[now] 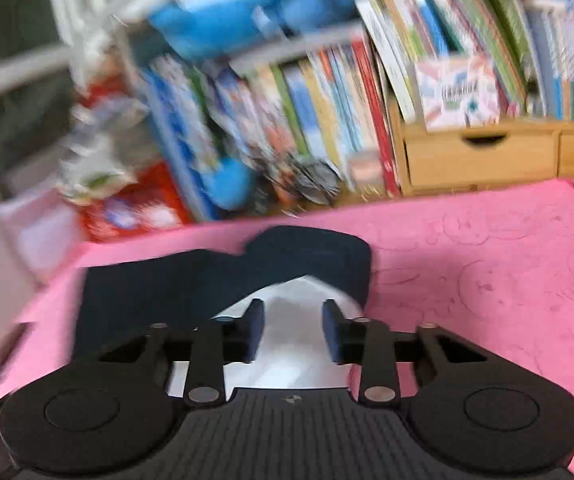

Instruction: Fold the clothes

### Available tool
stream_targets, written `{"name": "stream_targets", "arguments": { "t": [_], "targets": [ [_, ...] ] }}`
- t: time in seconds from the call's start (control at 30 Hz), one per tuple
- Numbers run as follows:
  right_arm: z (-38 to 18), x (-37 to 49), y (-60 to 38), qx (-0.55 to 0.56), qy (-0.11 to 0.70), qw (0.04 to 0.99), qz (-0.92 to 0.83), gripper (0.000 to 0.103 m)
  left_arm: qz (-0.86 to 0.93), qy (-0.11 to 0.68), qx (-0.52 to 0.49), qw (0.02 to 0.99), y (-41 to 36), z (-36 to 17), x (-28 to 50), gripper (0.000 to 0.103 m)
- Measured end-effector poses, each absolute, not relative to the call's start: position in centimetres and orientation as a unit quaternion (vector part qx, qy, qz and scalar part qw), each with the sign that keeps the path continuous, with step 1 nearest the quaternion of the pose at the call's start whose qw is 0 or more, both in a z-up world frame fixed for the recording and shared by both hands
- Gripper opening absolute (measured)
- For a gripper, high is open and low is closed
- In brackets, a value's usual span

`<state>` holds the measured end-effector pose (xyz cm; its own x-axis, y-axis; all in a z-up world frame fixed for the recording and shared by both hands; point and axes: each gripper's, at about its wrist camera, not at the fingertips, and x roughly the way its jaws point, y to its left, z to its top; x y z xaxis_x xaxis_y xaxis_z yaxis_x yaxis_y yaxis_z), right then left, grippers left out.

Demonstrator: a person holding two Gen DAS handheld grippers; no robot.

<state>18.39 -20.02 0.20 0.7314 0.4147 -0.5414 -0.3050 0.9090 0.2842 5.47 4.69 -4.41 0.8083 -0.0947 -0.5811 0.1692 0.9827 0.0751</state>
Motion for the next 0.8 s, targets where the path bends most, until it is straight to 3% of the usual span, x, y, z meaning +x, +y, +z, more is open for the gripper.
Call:
{"name": "stream_targets", "arguments": {
  "t": [0.17,0.27,0.4,0.5,0.63,0.8],
  "targets": [
    [-3.0,25.7,-16.5,0.045,0.349,0.926,0.137,0.032,-0.077,0.317,0.032,0.945,5.6,-4.6,5.8,0.103],
    [-0.9,25.0,-15.9,0.056,0.336,0.933,0.12,0.035,-0.081,0.323,0.014,0.943,5.9,-4.7,5.9,0.103],
    [2.6,19.6,-13.4,0.028,0.268,0.936,0.226,0.037,-0.079,0.321,0.014,0.944,5.9,-4.8,5.9,0.103],
    [3.0,17.5,-10.1,0.022,0.295,0.895,0.335,0.039,-0.071,0.311,0.034,0.947,5.2,-4.7,5.5,0.103],
    [-0.3,20.2,-3.2,-0.039,0.354,0.865,0.354,0.038,-0.057,0.299,0.048,0.951,4.8,-4.6,5.1,0.103],
    [-3.6,24.3,1.6,-0.102,0.358,0.876,0.308,0.039,-0.051,0.304,0.035,0.951,5.2,-4.7,5.3,0.103]
  ]
}}
